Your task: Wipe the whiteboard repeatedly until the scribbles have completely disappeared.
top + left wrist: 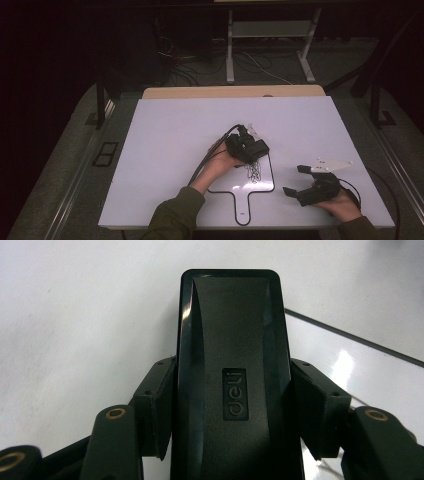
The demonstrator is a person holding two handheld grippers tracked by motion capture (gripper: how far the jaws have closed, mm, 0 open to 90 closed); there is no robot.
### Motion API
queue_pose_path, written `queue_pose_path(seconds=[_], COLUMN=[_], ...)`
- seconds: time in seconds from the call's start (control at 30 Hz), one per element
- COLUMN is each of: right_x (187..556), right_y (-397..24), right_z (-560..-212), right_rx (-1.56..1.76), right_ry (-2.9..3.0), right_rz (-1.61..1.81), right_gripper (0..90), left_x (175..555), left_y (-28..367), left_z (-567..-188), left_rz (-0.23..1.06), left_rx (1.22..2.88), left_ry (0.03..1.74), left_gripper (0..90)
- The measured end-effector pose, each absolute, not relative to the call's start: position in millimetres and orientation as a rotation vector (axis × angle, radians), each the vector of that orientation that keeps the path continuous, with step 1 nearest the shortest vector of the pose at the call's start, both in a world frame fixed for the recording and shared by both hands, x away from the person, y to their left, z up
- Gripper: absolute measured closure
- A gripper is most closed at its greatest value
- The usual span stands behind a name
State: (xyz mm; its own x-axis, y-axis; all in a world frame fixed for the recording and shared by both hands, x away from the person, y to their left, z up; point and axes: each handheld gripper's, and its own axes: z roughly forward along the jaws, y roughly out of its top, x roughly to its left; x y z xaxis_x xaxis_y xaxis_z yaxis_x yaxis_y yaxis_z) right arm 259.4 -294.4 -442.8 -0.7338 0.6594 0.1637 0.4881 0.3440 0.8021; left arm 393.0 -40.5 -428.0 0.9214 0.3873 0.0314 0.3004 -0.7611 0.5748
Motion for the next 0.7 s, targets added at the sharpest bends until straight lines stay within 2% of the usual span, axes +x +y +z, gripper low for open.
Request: queue_pose_path(seconds=[0.2, 0.37, 0.57, 0.7], right_x=[259.5, 260.1, 259.6, 259.2], right_y=[-294.7, -294.7, -294.4, -294.7], right_z=[-442.7, -443.1, -443.0, -442.6], right_rx=[1.049, 1.049, 1.046, 1.051], right_ry=[2.414, 2.416, 2.414, 2.415], right_rz=[1.342, 1.338, 1.339, 1.340], right_gripper=[0.0, 0.0, 0.0, 0.0], left_x=[408.5, 408.1, 397.0, 399.2], left_y=[-32.9, -33.8, -48.1, -45.5], left_z=[-428.4, -428.7, -428.4, -428.4], left_rz=[0.220, 0.214, 0.219, 0.220], left_rx=[2.473, 2.471, 2.493, 2.487], left_ry=[0.577, 0.576, 0.482, 0.510], left_gripper=[39.4, 39.4, 39.4, 39.4])
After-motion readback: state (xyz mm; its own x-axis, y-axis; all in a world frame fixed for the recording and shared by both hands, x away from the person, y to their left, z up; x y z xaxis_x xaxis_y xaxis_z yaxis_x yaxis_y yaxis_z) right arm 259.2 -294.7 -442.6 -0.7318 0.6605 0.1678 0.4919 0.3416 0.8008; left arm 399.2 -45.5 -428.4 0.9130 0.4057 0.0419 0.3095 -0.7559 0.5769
